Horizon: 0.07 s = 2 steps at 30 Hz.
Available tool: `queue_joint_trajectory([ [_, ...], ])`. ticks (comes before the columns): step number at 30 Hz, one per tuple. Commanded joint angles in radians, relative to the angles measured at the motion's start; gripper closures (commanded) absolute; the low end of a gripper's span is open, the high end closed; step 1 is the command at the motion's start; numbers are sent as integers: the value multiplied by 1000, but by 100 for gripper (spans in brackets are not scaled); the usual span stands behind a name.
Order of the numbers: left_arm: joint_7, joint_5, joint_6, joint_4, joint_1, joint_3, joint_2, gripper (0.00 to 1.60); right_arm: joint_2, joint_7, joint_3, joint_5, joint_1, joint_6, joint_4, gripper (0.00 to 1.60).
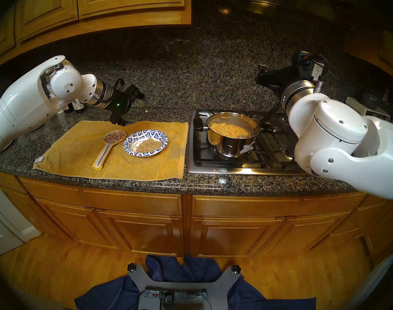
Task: Scoop oatmeal into bowl
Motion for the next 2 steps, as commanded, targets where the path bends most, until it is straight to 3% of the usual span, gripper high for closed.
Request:
queue_joint_trajectory([
  [1, -16, -2, 2, 3, -40, -35, -2, 0, -2, 5, 26, -24, 30, -4, 2, 0],
  [2, -16, -2, 2, 3, -40, -35, -2, 0, -2, 5, 26, -24, 30, -4, 2, 0],
])
